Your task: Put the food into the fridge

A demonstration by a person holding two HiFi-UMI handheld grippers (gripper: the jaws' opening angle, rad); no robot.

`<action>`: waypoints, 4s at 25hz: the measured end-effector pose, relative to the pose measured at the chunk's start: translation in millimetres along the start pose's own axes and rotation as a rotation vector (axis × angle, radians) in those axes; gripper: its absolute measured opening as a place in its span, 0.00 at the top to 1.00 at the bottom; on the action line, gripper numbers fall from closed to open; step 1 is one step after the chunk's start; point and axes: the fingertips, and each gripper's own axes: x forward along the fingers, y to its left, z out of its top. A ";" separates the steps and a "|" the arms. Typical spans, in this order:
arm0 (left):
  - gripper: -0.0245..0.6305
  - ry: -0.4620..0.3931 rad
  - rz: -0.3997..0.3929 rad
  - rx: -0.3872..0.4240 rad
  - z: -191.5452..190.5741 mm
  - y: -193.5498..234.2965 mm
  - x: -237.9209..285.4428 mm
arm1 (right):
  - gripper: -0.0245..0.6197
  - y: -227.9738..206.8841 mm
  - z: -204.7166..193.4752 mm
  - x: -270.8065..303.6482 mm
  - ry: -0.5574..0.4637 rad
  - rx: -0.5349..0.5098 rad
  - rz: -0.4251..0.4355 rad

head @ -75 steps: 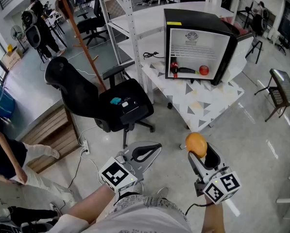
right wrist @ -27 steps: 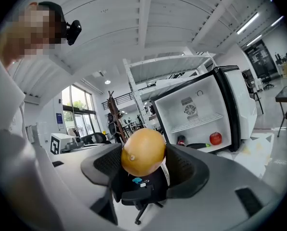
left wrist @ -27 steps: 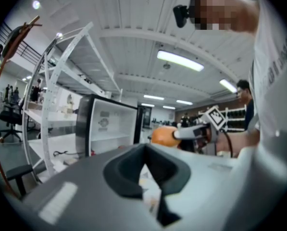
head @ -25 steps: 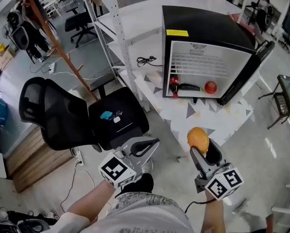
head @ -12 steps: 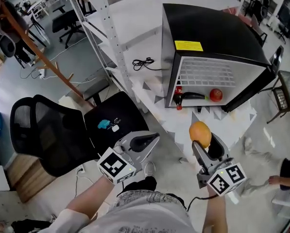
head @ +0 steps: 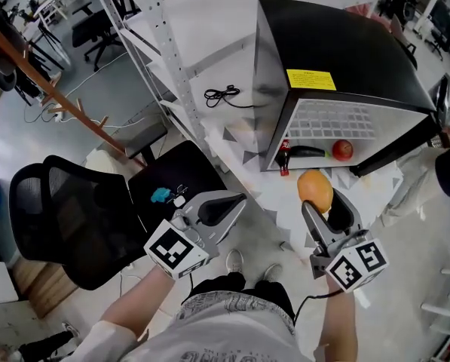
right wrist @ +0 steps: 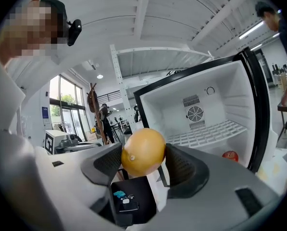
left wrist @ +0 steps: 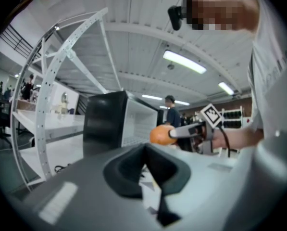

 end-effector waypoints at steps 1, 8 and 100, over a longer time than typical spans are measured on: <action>0.95 0.000 0.001 0.000 0.3 2.9 1.6 | 0.53 -2.0 1.2 4.4 0.000 -0.003 0.000; 0.95 0.013 0.017 0.007 -3.5 16.4 16.4 | 0.53 -23.5 9.5 37.4 -0.020 -0.024 0.020; 0.95 0.009 0.298 -0.019 -12.3 22.2 71.1 | 0.53 -117.9 35.9 231.8 0.168 -0.520 0.081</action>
